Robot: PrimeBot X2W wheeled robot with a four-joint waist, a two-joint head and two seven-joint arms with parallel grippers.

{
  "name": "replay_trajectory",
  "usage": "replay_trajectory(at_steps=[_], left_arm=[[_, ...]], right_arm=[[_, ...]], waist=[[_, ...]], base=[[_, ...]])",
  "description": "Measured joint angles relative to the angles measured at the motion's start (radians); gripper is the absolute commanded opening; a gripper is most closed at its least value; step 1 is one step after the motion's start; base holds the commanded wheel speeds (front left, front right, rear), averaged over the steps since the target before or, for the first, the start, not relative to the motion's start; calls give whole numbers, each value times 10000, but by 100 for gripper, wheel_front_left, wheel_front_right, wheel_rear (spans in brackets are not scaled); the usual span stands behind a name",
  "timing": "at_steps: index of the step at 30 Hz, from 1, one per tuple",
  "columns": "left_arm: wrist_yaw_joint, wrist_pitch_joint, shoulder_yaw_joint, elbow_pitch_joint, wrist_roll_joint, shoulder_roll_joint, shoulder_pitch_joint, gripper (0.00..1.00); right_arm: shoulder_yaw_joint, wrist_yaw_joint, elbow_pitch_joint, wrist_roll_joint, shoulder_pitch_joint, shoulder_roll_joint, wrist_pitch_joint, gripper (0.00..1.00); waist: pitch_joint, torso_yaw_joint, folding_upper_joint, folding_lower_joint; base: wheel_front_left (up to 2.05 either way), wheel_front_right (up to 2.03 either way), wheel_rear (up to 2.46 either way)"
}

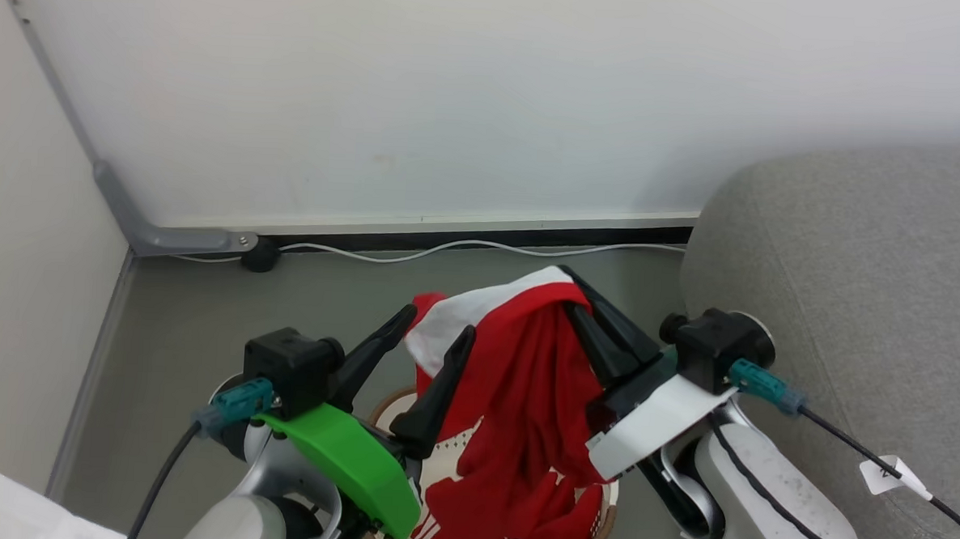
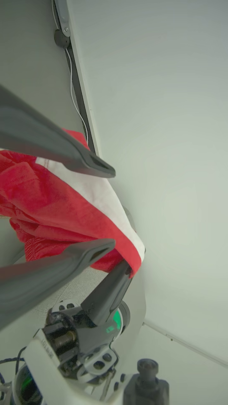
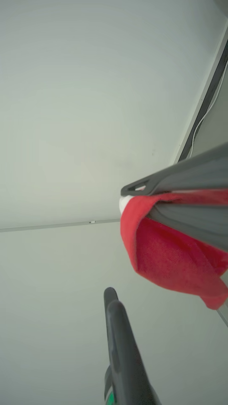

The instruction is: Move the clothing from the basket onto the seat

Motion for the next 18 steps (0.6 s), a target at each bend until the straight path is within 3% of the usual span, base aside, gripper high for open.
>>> replay_trajectory(at_steps=[4, 13, 18], left_arm=[[-96, -267, -109, 10, 4, 59, 273, 100], [-880, -884, -646, 345, 6, -6, 360, 100], [-988, -1020, -805, 585, 36, 2, 363, 100]], right_arm=[[-268, -178, -347, -48, -178, -171, 0, 0], [-773, -606, -986, -88, -144, -598, 0, 0], [-938, -865, -1239, -86, 222, -732, 2, 0]], waist=[[73, -482, 0, 0], [366, -1800, 0, 0], [590, -2476, 0, 0]], base=[[0, 0, 0], [0, 0, 0], [0, 0, 0]])
